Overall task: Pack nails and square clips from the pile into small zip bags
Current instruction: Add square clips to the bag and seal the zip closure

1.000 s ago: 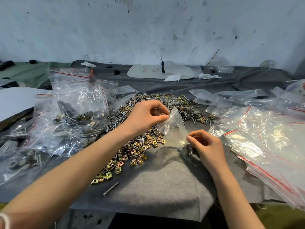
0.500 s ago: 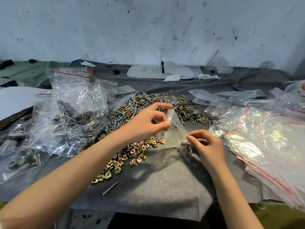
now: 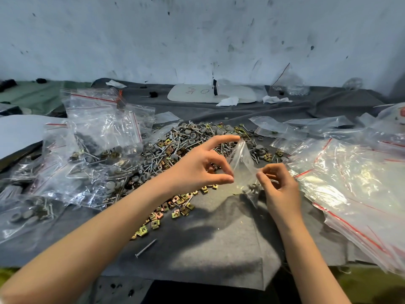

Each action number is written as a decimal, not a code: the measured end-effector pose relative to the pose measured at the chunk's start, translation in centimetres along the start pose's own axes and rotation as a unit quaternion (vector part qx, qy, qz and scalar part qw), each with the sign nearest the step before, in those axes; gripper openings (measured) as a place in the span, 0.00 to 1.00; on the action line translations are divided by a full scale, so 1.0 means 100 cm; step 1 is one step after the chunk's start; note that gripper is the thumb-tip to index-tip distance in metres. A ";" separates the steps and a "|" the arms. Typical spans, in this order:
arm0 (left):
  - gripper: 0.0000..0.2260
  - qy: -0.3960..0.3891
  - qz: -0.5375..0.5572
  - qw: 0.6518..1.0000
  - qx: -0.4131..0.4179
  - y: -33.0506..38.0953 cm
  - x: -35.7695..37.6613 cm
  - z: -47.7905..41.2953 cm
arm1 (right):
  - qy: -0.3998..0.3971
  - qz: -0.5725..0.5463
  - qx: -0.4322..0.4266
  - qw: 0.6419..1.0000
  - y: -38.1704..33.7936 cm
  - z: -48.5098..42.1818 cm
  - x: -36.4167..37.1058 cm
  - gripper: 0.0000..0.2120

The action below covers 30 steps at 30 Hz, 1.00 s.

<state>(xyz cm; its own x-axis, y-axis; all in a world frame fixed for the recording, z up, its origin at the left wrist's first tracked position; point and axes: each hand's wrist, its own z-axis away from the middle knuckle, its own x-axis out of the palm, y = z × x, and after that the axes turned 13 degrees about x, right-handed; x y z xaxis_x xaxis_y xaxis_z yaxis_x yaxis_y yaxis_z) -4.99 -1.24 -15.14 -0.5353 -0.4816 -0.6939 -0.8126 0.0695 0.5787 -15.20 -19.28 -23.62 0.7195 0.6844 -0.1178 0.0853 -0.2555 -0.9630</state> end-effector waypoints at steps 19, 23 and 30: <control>0.08 0.247 0.059 0.966 -0.049 -0.023 0.007 0.002 | -0.051 0.018 0.035 0.998 0.010 -0.003 0.001 0.12; 0.04 0.102 -0.188 0.969 -0.121 -0.045 0.012 0.005 | -0.046 0.015 0.040 0.998 0.010 -0.003 0.001 0.13; 0.12 -0.118 -0.358 0.924 -0.060 -0.046 0.034 0.007 | -0.048 0.022 0.044 0.998 0.008 -0.004 0.001 0.14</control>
<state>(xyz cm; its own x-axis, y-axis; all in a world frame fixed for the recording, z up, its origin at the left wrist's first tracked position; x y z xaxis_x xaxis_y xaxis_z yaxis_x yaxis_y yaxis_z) -3.25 -2.64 -20.47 0.0836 -0.1620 -0.9832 -0.9541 -0.2979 -0.0321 -14.79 -19.68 -24.36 0.6515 0.7371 -0.1797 -0.0092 -0.2292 -0.9733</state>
